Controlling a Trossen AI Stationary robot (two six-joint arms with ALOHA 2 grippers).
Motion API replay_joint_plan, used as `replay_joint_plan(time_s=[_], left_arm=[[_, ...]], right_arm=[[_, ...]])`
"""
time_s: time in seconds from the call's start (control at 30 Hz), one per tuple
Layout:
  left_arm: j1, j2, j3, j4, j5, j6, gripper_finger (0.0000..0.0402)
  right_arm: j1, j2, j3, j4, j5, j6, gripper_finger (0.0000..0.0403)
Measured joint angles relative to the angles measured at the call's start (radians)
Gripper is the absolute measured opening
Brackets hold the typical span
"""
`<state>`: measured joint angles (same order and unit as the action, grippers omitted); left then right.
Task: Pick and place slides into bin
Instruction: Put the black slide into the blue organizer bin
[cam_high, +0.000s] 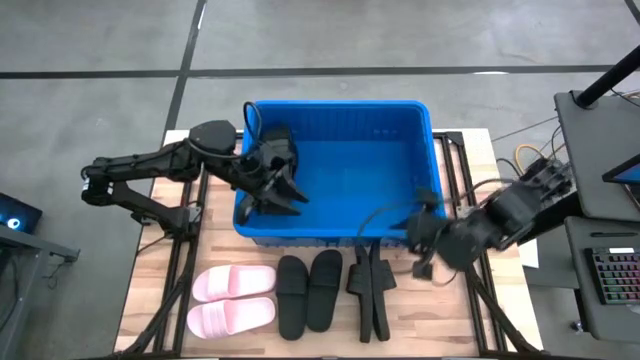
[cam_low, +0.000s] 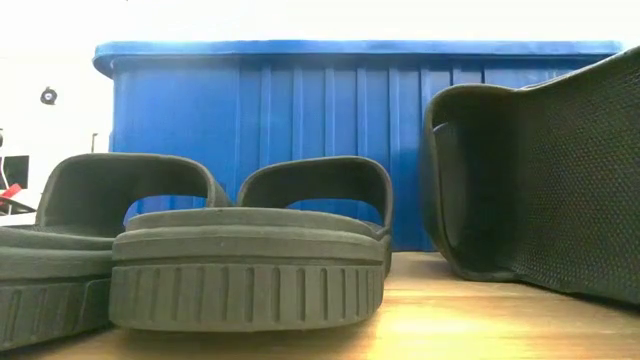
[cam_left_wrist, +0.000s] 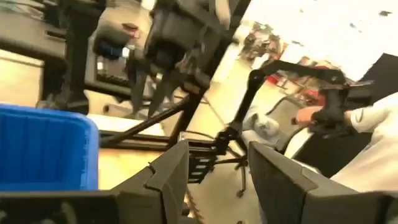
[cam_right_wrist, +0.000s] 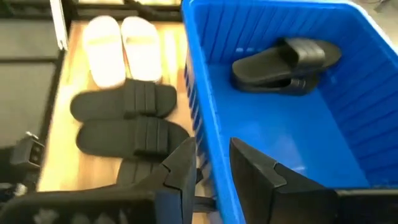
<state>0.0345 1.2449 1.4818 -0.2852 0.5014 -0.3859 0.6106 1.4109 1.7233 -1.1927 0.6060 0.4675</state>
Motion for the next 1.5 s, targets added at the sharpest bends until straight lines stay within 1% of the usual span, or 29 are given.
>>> replay_joint_plan(time_s=[0.07, 0.17, 0.33, 0.43, 0.57, 0.63, 0.77, 0.87, 1.03, 1.17, 1.3, 1.37, 1.5], left_arm=[[-0.003, -0.001, -0.001, -0.002, 0.014, 0.004, 0.0166], [-0.003, -0.002, -0.003, -0.004, 0.027, 0.003, 0.0178], [-0.004, -0.004, -0.003, -0.004, 0.049, 0.003, 0.0185], [-0.003, -0.008, -0.003, -0.005, 0.053, 0.029, 0.0185], [-0.003, -0.011, -0.003, -0.001, 0.041, 0.029, 0.0185], [-0.003, -0.006, -0.003, 0.0, 0.03, 0.028, 0.0184], [-0.004, -0.003, -0.012, 0.008, -0.018, 0.026, 0.0184], [-0.004, -0.003, -0.028, 0.014, -0.062, 0.026, 0.0184], [-0.003, -0.003, -0.029, 0.016, -0.071, 0.026, 0.0184], [-0.004, -0.003, -0.029, 0.015, -0.088, 0.026, 0.0184], [-0.004, -0.003, -0.029, 0.015, -0.096, 0.025, 0.0184], [-0.004, -0.003, -0.029, 0.015, -0.106, 0.025, 0.0184], [-0.004, -0.003, -0.029, 0.015, -0.121, 0.024, 0.0184]], right_arm=[[0.017, 0.045, -0.001, -0.003, 0.023, 0.009, 0.0095], [0.037, 0.106, -0.001, -0.004, 0.033, 0.067, 0.0117], [0.083, 0.193, -0.001, -0.029, 0.018, 0.184, 0.0177], [0.106, 0.233, 0.003, -0.154, -0.022, 0.254, 0.0214], [0.142, 0.267, 0.0, -0.358, -0.127, 0.492, 0.0236], [0.171, 0.275, -0.01, -0.381, -0.14, 0.6, 0.0239], [0.245, 0.267, -0.051, -0.284, -0.125, 0.712, 0.0236], [0.306, 0.268, -0.069, -0.287, -0.063, 0.792, 0.0229], [0.392, 0.277, -0.133, -0.259, 0.073, 0.912, 0.0223], [0.415, 0.308, -0.207, -0.222, 0.085, 0.928, 0.0226], [0.415, 0.327, -0.283, -0.163, 0.107, 1.024, 0.0225], [0.415, 0.324, -0.313, -0.144, 0.135, 1.064, 0.0222], [0.426, 0.319, -0.369, -0.093, 0.163, 1.103, 0.0219]])
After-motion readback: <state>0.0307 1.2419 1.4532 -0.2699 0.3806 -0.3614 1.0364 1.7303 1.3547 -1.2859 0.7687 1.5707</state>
